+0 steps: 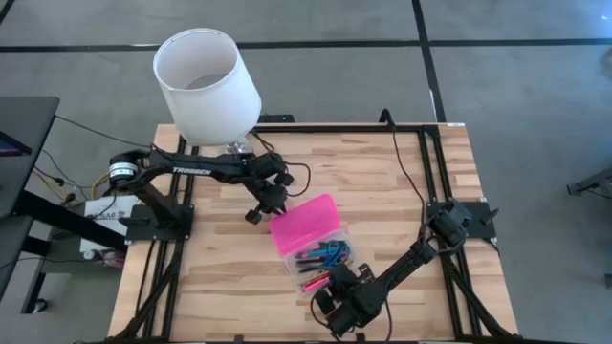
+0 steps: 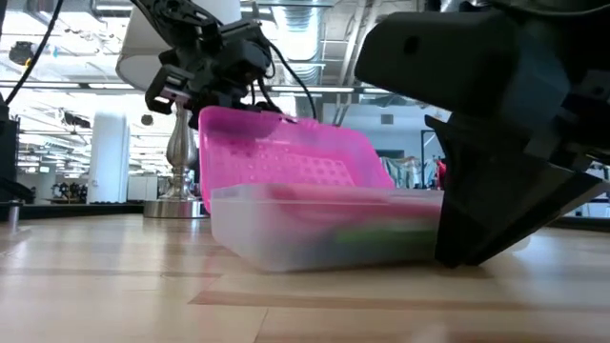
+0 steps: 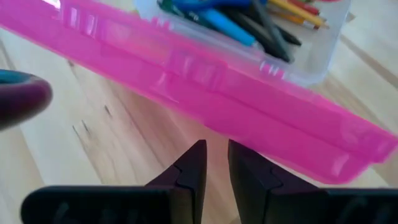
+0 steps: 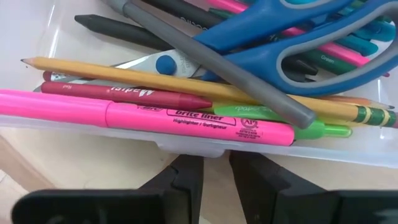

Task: Pick & place school supplies into a supply box
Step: Close the pink supply box

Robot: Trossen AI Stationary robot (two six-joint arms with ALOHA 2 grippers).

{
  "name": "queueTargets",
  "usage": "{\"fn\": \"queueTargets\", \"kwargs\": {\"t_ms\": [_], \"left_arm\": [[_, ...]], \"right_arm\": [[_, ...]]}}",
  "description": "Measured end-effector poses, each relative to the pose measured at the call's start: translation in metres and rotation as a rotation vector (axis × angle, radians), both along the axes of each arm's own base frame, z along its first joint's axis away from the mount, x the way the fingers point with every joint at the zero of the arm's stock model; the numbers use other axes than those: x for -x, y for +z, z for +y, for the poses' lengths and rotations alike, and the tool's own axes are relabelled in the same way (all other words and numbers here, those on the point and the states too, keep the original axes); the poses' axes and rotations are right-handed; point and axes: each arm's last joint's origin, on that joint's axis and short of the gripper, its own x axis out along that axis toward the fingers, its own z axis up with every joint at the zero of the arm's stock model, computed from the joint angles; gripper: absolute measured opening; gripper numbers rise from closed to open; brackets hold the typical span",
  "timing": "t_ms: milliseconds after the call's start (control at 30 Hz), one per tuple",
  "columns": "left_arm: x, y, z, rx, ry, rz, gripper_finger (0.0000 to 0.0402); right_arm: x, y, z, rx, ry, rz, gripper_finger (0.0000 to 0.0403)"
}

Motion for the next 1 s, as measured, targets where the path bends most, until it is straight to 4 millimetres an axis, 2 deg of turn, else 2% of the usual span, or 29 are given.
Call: {"fn": "queueTargets", "kwargs": {"t_ms": [667, 1000], "left_arm": [[-0.011, 0.011, -0.04, 0.032, -0.091, -0.086, 0.0061], [-0.011, 0.011, -0.054, 0.093, -0.111, -0.06, 0.0061]], "right_arm": [[-0.011, 0.0, -0.014, 0.023, -0.026, -0.013, 0.0081], [-0.02, 0.0, -0.026, 0.04, 0.005, 0.002, 0.0081]]}}
